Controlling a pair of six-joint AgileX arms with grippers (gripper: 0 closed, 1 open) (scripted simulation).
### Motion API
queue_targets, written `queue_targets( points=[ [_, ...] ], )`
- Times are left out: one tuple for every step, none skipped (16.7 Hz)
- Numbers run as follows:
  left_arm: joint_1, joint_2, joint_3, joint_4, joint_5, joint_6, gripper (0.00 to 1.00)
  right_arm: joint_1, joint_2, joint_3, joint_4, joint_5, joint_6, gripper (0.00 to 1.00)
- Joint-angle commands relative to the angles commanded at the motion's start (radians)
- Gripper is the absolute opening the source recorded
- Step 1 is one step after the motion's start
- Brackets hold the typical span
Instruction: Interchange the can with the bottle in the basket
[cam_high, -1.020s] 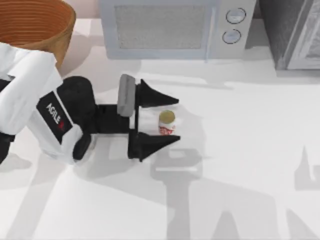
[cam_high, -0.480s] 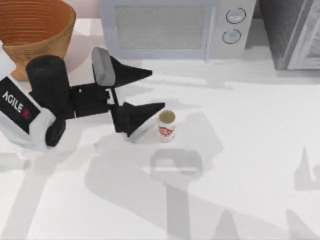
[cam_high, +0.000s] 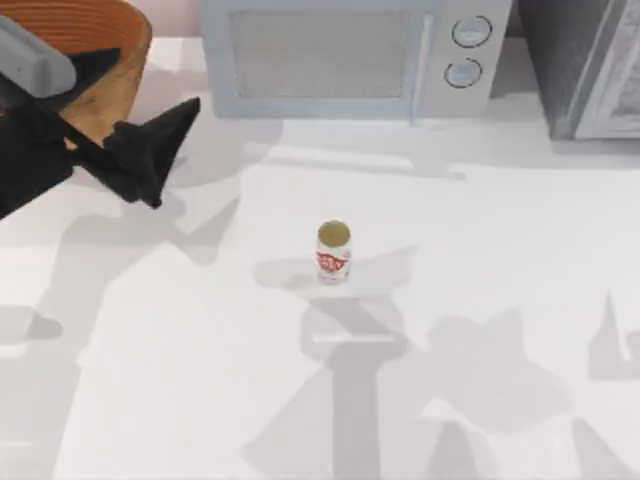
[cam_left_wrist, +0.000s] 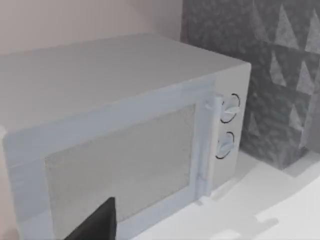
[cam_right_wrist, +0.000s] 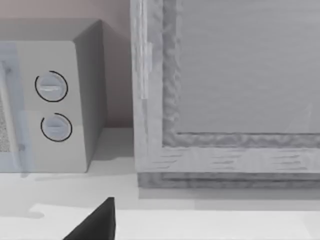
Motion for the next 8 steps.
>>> queue_targets(
  points=[
    [0.015,-0.126,-0.050,-0.065,-0.061,0.000,1.00,0.000,0.000,0.000,0.000,0.000,0.000,1.00],
    [0.029,-0.252,-0.100,-0.129,-0.120,-0.001,1.00,0.000,0.000,0.000,0.000,0.000,0.000,1.00],
    [0.042,-0.376,-0.149,-0.191,-0.179,-0.002,1.00,0.000,0.000,0.000,0.000,0.000,0.000,1.00],
    [0.052,-0.499,-0.198,-0.252,-0.236,-0.003,1.00,0.000,0.000,0.000,0.000,0.000,0.000,1.00],
    [0.062,-0.617,-0.245,-0.310,-0.291,-0.005,1.00,0.000,0.000,0.000,0.000,0.000,0.000,1.00],
    [0.070,-0.729,-0.290,-0.365,-0.343,-0.006,1.00,0.000,0.000,0.000,0.000,0.000,0.000,1.00],
    [0.077,-0.836,-0.333,-0.418,-0.392,-0.008,1.00,0.000,0.000,0.000,0.000,0.000,0.000,1.00],
    [0.083,-0.934,-0.374,-0.467,-0.439,-0.011,1.00,0.000,0.000,0.000,0.000,0.000,0.000,1.00]
  ],
)
